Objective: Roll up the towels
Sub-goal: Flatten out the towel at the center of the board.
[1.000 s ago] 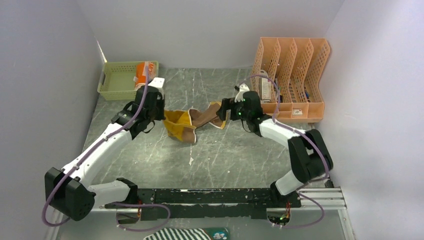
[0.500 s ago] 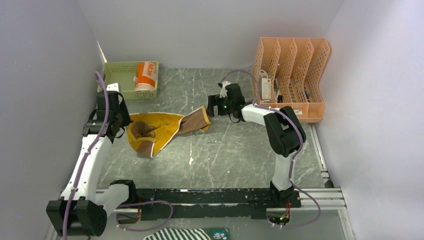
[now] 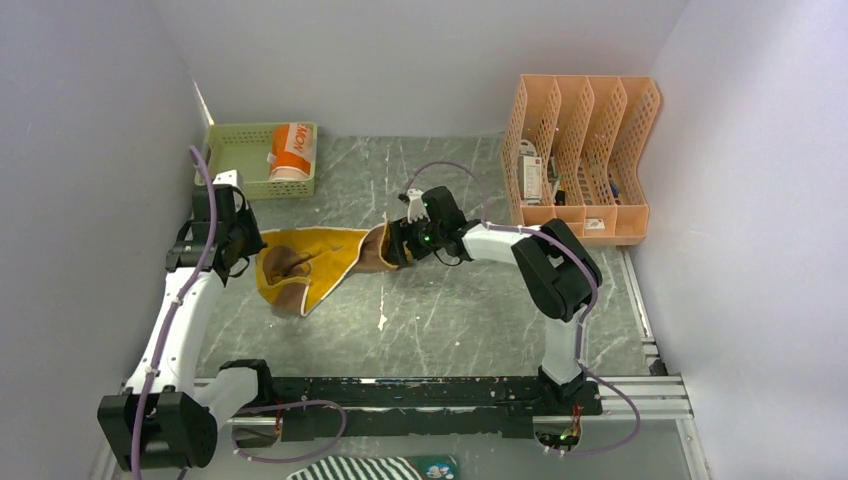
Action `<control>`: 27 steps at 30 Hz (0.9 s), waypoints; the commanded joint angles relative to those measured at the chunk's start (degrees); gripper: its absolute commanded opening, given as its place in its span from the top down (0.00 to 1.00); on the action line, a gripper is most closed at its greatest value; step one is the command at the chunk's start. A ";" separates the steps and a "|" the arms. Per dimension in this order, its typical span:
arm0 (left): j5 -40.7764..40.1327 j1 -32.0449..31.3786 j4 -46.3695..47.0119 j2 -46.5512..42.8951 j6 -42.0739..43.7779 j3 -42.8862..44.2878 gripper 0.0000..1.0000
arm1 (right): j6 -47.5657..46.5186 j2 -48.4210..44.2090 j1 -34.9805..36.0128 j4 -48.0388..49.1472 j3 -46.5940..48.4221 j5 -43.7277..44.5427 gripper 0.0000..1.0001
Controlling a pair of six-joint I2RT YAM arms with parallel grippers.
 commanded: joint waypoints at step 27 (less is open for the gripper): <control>5.51 2.13 2.78 0.86 1.61 15.28 0.93 | -12.92 -46.20 -2.18 -1.21 -17.94 38.57 0.00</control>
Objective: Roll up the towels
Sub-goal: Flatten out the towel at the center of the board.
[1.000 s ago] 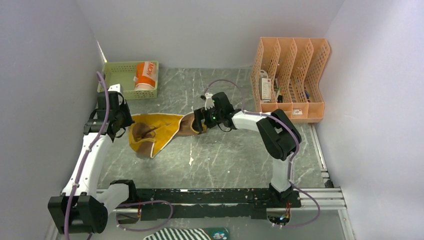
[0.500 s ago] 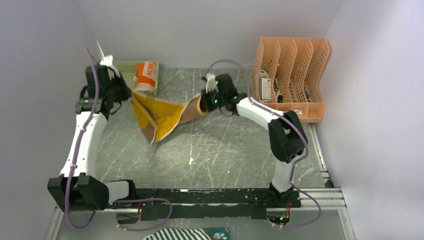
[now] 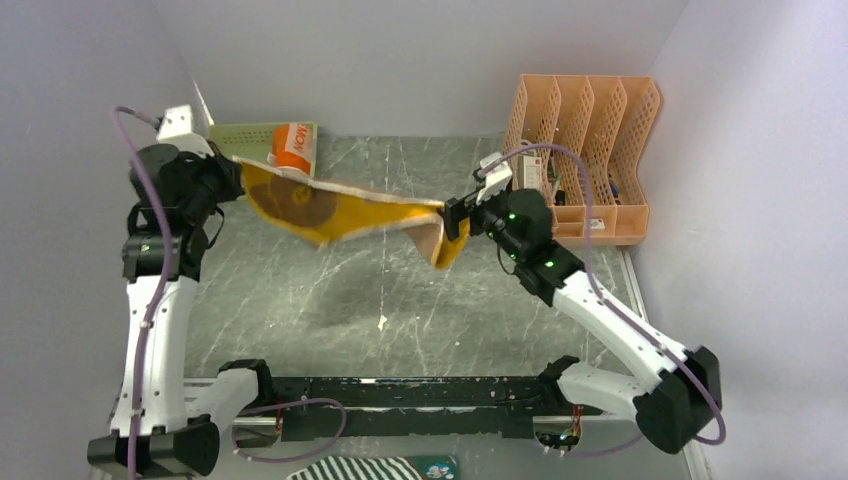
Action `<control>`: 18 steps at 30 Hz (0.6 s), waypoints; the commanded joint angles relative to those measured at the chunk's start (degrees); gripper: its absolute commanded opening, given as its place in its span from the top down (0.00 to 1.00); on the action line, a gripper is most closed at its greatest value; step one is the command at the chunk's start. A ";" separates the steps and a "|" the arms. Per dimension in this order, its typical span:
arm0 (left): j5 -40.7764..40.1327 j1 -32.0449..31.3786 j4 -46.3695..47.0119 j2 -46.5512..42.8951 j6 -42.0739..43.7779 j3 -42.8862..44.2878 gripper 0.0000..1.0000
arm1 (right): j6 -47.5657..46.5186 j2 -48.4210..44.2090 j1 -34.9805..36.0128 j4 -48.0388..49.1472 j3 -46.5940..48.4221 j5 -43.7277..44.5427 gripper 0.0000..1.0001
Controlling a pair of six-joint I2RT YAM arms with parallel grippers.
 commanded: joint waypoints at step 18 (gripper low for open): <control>1.22 0.67 -3.22 7.76 2.32 -18.67 0.93 | 10.99 17.62 -4.03 4.17 -15.08 -3.90 0.05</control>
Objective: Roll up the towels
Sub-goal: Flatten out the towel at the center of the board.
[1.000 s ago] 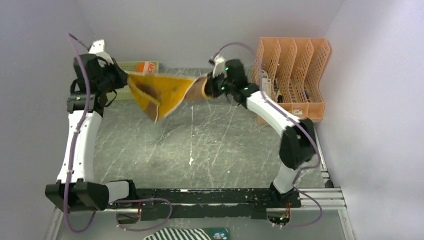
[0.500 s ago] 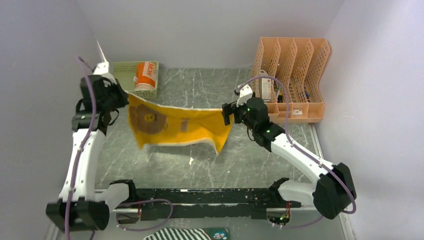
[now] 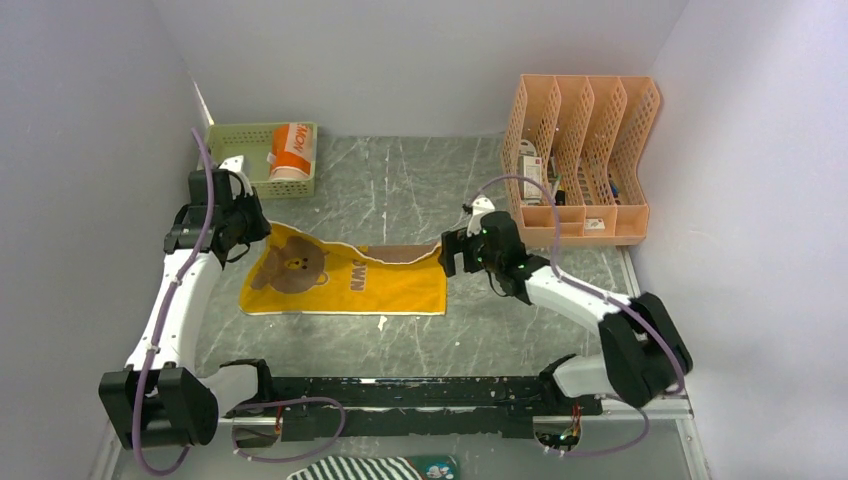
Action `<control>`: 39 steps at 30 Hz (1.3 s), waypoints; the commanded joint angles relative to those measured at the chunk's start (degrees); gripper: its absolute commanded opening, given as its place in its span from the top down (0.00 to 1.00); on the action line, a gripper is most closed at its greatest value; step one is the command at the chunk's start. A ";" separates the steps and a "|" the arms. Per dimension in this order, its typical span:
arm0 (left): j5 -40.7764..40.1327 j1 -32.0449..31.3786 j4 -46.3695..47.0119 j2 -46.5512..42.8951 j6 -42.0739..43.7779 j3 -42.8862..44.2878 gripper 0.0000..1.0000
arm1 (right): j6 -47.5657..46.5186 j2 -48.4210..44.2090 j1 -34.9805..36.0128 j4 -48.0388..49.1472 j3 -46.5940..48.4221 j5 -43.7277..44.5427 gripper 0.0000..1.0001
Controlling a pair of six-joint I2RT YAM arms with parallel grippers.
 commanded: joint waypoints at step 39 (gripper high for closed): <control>-2.08 0.84 2.25 -0.68 1.33 -0.31 0.93 | -38.42 11.22 -5.17 19.47 3.27 -25.90 0.47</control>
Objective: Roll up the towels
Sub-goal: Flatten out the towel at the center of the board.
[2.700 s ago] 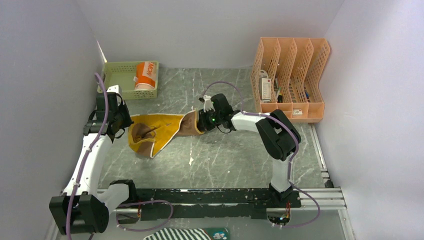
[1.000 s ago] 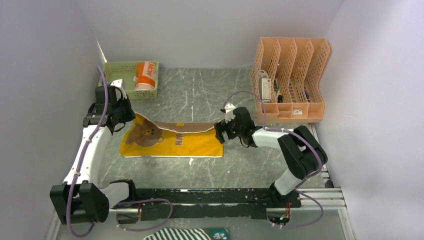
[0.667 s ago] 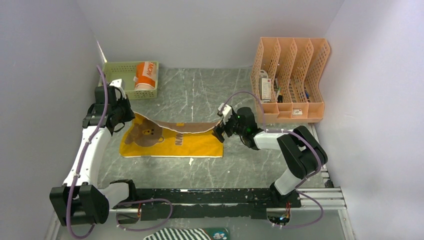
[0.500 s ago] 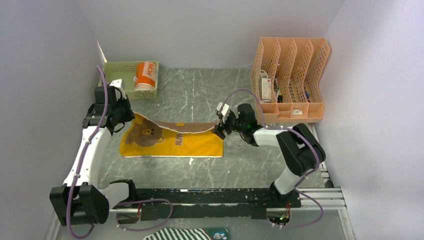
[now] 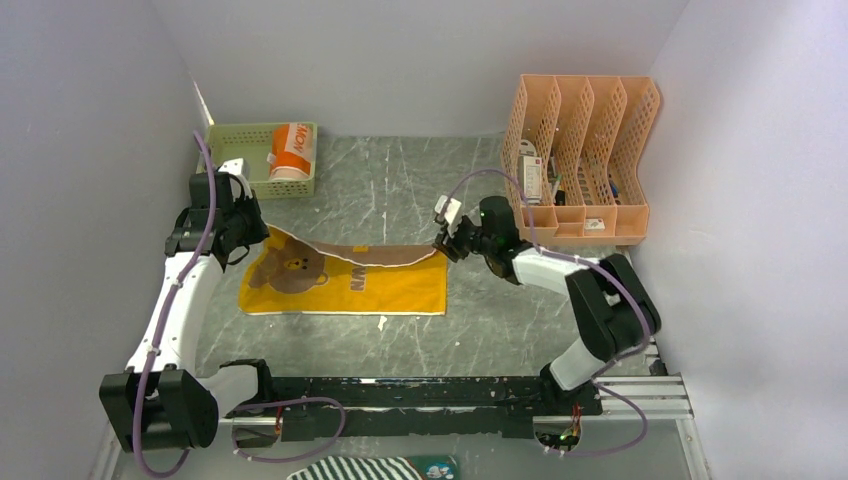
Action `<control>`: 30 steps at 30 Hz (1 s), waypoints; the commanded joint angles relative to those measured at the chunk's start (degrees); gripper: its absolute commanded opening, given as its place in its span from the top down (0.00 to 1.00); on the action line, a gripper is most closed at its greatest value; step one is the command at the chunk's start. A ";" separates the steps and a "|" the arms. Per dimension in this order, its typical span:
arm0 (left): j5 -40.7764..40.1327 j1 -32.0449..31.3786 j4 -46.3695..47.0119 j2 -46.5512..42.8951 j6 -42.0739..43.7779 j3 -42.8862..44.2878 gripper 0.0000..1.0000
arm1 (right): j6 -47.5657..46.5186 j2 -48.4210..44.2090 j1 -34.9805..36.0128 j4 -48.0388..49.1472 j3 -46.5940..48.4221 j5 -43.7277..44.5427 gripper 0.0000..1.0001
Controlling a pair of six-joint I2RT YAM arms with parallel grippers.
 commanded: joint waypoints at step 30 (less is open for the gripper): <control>4.23 0.87 2.62 2.06 -0.05 1.58 0.93 | -25.22 0.08 1.81 -12.04 3.04 3.92 0.33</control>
